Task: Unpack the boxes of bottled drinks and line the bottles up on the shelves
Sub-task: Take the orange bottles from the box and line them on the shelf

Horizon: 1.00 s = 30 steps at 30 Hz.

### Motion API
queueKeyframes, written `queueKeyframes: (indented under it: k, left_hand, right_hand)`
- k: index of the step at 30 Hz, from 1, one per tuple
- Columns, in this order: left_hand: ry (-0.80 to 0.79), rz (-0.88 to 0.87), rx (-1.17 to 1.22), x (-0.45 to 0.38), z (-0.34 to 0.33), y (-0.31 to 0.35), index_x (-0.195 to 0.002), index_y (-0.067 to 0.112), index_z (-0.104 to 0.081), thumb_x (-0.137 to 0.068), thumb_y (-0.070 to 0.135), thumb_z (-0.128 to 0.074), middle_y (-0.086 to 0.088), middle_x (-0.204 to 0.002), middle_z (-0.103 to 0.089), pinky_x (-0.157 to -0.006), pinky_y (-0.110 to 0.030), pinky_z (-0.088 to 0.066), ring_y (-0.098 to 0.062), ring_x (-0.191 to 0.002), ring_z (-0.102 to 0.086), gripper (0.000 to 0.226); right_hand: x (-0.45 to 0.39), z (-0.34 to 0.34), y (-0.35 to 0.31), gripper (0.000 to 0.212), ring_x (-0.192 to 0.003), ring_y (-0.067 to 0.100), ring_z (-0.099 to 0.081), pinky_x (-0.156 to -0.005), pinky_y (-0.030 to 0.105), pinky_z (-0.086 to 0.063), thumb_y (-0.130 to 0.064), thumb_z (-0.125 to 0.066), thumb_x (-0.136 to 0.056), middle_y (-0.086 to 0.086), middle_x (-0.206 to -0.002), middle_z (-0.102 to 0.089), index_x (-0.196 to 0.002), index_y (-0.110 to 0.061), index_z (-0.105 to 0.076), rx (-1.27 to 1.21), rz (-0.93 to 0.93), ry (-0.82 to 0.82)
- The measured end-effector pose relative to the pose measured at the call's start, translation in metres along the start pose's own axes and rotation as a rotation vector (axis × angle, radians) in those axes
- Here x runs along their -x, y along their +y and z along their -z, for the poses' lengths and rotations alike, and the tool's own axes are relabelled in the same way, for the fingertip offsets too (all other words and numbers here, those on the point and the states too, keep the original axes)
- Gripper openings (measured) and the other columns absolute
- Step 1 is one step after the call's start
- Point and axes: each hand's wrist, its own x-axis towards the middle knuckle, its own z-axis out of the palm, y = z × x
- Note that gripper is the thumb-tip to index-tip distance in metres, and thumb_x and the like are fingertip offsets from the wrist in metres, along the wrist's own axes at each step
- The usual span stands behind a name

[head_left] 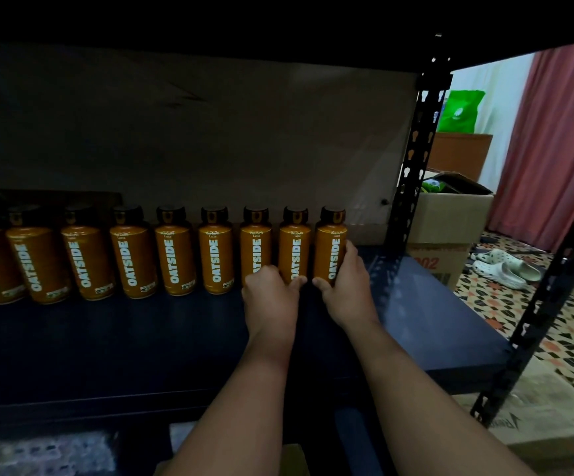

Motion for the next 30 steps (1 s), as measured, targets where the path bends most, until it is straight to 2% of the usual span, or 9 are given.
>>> queueKeyframes:
  k: [10,13,16,18,20,22,24,27,30]
  left_hand:
    - [0.002,0.005,0.036,0.004,0.005,-0.001,-0.103,0.013,-0.074,-0.081,0.044,-0.084,-0.004,-0.102,-0.073,-0.080,-0.033,-0.061,-0.018,-0.095,-0.071,0.039]
    - [0.005,-0.012,0.060,0.012,0.015,-0.006,-0.103,0.013,-0.075,-0.080,0.039,-0.086,-0.002,-0.104,-0.074,-0.080,-0.025,-0.055,-0.015,-0.097,-0.070,0.037]
    - [0.007,-0.049,0.102,0.027,0.035,-0.014,-0.105,0.010,-0.075,-0.083,0.027,-0.085,-0.001,-0.102,-0.074,-0.075,-0.017,-0.046,-0.010,-0.093,-0.069,0.029]
    - [0.010,-0.055,0.138,0.038,0.049,-0.020,-0.101,0.010,-0.077,-0.085,0.023,-0.083,0.000,-0.094,-0.076,-0.070,-0.009,-0.044,-0.008,-0.087,-0.070,0.022]
    - [0.015,-0.034,0.207,0.050,0.066,-0.025,-0.098,0.013,-0.077,-0.089,0.024,-0.080,0.005,-0.082,-0.076,-0.063,-0.002,-0.043,-0.001,-0.075,-0.068,0.015]
    - [0.023,-0.049,0.344,0.070,0.084,-0.028,-0.091,0.015,-0.076,-0.093,0.025,-0.075,0.006,-0.066,-0.072,-0.058,-0.006,-0.048,-0.002,-0.061,-0.069,0.010]
    - [0.120,-0.148,0.459,0.097,0.104,-0.036,-0.087,0.016,-0.074,-0.096,0.024,-0.072,0.005,-0.059,-0.067,-0.053,-0.012,-0.048,-0.008,-0.053,-0.067,0.012]
    - [0.274,-0.281,0.407,0.136,0.118,-0.067,-0.084,0.017,-0.072,-0.094,0.020,-0.071,0.004,-0.056,-0.059,-0.051,-0.014,-0.041,-0.013,-0.054,-0.060,0.011]
    - [0.236,-0.144,0.295,0.163,0.109,-0.131,-0.083,0.024,-0.072,-0.094,0.025,-0.072,0.009,-0.061,-0.062,-0.055,-0.015,-0.044,-0.008,-0.061,-0.062,0.011]
  right_hand:
    - [-0.003,0.000,0.002,0.107,-0.142,0.025,-0.036,-0.115,0.045,-0.033,-0.016,-0.084,-0.080,0.006,-0.153,-0.036,-0.159,-0.023,-0.012,-0.012,-0.025,0.006]
    - [0.002,0.005,0.005,0.116,-0.145,0.026,-0.033,-0.117,0.043,-0.031,-0.016,-0.086,-0.077,0.010,-0.156,-0.032,-0.161,-0.021,-0.006,-0.009,-0.089,0.002]
    - [0.020,0.012,0.005,0.118,-0.142,0.027,-0.039,-0.117,0.044,-0.037,-0.015,-0.087,-0.077,0.011,-0.156,-0.034,-0.161,-0.021,-0.004,-0.013,-0.129,0.014]
    - [0.042,0.018,-0.002,0.111,-0.134,0.023,-0.047,-0.112,0.042,-0.043,-0.016,-0.085,-0.079,0.009,-0.150,-0.040,-0.160,-0.022,-0.010,-0.035,-0.130,0.007]
    - [0.068,0.024,-0.012,0.093,-0.111,0.014,-0.057,-0.098,0.030,-0.049,-0.017,-0.082,-0.082,0.004,-0.129,-0.052,-0.155,-0.023,-0.024,-0.061,-0.109,0.015]
    - [0.101,0.027,-0.024,0.068,-0.084,0.007,-0.058,-0.077,0.017,-0.047,-0.018,-0.080,-0.085,-0.001,-0.102,-0.056,-0.141,-0.026,-0.041,-0.098,-0.035,0.059]
    - [0.140,0.024,-0.035,0.043,-0.068,0.010,-0.057,-0.063,0.014,-0.045,-0.019,-0.077,-0.087,0.001,-0.084,-0.056,-0.121,-0.026,-0.053,-0.182,0.058,0.107]
    - [0.193,0.006,-0.040,0.024,-0.062,0.014,-0.052,-0.059,0.014,-0.043,-0.019,-0.074,-0.090,0.002,-0.071,-0.050,-0.104,-0.027,-0.055,-0.256,0.235,0.098]
    - [0.232,-0.029,-0.016,0.025,-0.071,0.010,-0.054,-0.064,0.011,-0.043,-0.022,-0.072,-0.091,-0.006,-0.075,-0.049,-0.104,-0.031,-0.052,-0.177,0.186,-0.072]
